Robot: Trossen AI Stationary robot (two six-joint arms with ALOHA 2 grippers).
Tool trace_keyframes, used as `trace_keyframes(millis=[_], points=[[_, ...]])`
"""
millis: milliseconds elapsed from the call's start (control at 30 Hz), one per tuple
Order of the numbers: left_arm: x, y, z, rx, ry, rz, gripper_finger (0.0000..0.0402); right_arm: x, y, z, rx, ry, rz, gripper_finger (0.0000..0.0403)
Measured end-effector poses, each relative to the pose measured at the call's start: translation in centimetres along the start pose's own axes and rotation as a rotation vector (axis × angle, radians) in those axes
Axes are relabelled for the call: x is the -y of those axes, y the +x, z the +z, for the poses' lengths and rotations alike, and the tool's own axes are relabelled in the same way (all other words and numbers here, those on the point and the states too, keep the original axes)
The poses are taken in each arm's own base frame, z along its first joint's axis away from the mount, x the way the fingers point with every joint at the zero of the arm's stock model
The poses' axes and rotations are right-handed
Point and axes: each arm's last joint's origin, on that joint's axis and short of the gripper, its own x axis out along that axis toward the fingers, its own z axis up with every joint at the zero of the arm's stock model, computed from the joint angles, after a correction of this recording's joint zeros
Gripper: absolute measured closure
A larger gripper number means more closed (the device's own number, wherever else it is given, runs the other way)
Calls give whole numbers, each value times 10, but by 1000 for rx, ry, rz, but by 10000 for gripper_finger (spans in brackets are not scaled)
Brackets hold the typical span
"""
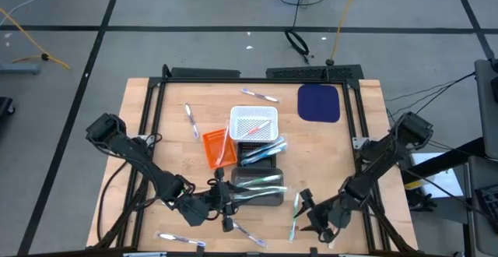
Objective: Pick & Place Toothbrushes
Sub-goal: Put the green toothbrush into the black bin
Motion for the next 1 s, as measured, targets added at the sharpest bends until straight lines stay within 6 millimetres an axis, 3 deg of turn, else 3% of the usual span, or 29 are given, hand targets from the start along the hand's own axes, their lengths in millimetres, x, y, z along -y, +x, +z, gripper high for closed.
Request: trace_keyframes(millis=[167,600,1000], points=[[0,0,0,0,0,0,273,-3,11,-4,-59,-14,-5,193],[0,0,-1,-4,-6,2,273,-10,39,17,-332,-185,-73,193],[-1,1,-1,-5,-7,4,273,7,39,11,-468,-169,-109,197]])
